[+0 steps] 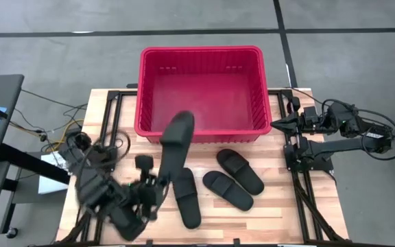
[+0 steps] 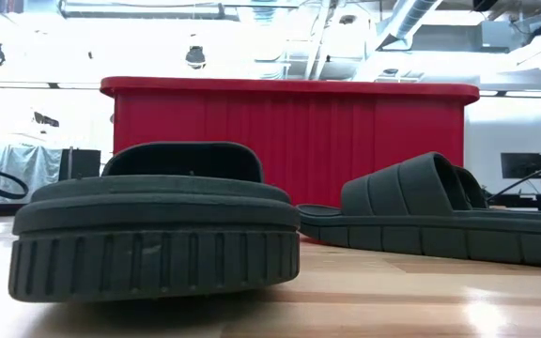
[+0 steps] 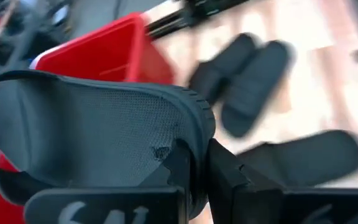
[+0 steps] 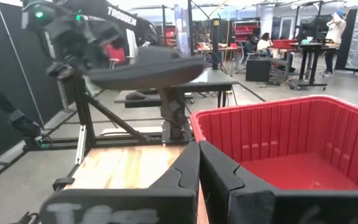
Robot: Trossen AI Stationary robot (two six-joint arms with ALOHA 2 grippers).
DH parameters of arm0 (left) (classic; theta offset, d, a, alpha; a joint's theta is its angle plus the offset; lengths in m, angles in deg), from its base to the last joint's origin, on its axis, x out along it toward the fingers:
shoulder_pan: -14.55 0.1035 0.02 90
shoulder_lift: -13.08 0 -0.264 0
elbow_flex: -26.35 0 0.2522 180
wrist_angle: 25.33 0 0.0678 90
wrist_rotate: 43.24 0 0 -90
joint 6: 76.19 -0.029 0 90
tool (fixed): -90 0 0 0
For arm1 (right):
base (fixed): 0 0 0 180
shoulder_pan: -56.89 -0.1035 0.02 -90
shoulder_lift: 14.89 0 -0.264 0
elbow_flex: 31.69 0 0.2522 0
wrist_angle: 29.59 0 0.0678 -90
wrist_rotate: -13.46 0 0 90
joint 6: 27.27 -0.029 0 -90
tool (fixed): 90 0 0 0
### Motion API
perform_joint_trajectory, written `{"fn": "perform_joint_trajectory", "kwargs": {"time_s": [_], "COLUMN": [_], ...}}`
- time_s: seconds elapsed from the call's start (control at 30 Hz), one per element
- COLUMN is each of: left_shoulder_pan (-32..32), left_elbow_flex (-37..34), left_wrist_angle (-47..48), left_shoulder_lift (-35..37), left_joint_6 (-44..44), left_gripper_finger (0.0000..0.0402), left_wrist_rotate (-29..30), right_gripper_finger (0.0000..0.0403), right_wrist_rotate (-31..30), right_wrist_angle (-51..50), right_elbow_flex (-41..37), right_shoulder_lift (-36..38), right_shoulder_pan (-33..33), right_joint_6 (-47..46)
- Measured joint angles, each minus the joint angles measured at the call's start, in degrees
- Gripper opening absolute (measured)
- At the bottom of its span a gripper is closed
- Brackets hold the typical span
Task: Pick and place slides into bin
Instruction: Put the black slide into the red bin
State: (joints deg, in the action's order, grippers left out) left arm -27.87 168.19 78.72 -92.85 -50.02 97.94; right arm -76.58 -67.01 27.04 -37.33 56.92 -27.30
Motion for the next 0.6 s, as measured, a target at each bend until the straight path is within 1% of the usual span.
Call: {"fn": "perform_joint_trajectory", "kwargs": {"time_s": [0.2,0.27,0.5,0.6], "left_shoulder_pan": [11.21,15.57,33.97,42.73], "left_elbow_flex": [1.26,1.26,1.14,1.13], "left_wrist_angle": [-0.2,-0.24,-0.21,-1.28], "left_shoulder_lift": [1.5,2.16,6.26,7.81], "left_joint_6": [-12.09,-17.56,-32.57,-39.1], "left_gripper_finger": [0.0011,0.0011,0.0011,0.0011], "left_wrist_rotate": [-1.48,-3.04,-8.36,-12.8], "right_gripper_finger": [0.0,0.0,0.0,0.0], "right_wrist_rotate": [0.0,0.0,0.0,0.0], "right_wrist_angle": [0.02,0.02,0.0,0.0], "right_elbow_flex": [0.02,0.02,0.02,0.02], "right_shoulder_lift": [-0.02,0.0,0.0,0.0], "right_shoulder_pan": [0.0,-0.02,0.0,-0.01], "right_joint_6": [0.02,0.0,0.01,0.01]}}
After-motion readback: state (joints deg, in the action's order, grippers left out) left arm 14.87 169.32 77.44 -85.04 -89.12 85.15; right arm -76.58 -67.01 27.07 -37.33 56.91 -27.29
